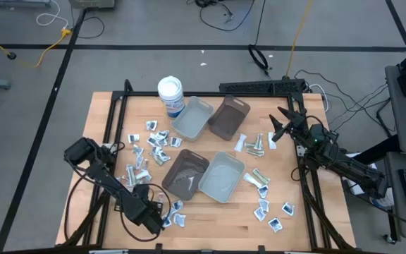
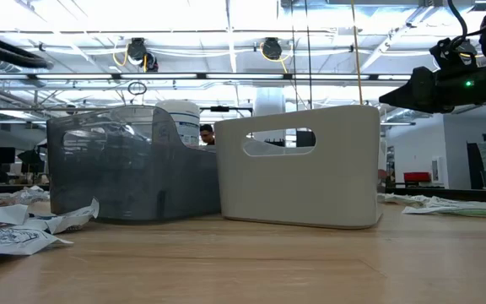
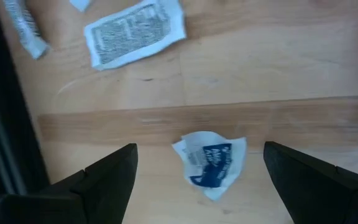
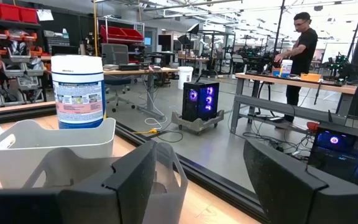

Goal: Pick & Place First Aid Supplies
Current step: Put the blue alcohol pad into the bottom black bin

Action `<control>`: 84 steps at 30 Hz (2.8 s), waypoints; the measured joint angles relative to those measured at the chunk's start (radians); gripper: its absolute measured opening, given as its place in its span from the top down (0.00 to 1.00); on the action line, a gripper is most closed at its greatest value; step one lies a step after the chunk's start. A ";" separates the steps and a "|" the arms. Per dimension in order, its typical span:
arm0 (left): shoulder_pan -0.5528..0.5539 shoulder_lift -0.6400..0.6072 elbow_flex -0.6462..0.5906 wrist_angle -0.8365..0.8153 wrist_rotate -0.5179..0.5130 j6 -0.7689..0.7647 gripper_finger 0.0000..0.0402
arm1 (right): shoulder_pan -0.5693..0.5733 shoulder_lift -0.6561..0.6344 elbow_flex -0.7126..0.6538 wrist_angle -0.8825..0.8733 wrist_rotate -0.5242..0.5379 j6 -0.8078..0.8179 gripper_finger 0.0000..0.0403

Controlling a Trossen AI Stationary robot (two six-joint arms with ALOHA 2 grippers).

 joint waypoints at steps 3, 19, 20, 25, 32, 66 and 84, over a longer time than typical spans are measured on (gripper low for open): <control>0.000 0.000 0.000 0.026 -0.016 0.002 0.15 | 0.000 0.000 0.000 0.000 0.000 0.000 0.41; 0.000 0.000 0.000 0.028 -0.024 -0.004 0.74 | 0.000 0.000 0.000 0.000 0.000 0.000 0.41; -0.001 0.000 0.000 0.028 -0.024 -0.004 0.76 | 0.000 0.000 0.000 0.000 0.000 0.000 0.41; -0.006 0.000 0.000 0.028 -0.025 -0.001 0.90 | 0.000 0.000 0.000 0.000 0.000 0.000 0.41; -0.011 0.000 0.000 0.034 -0.026 0.019 0.98 | 0.000 0.000 0.000 0.000 0.000 0.000 0.41; -0.009 -0.561 0.000 -0.038 -0.069 0.767 1.00 | 0.000 0.000 0.000 0.000 0.000 0.000 0.41; 0.417 -0.559 0.000 -0.037 -0.104 1.114 1.00 | 0.000 0.000 0.000 0.000 0.000 0.000 0.41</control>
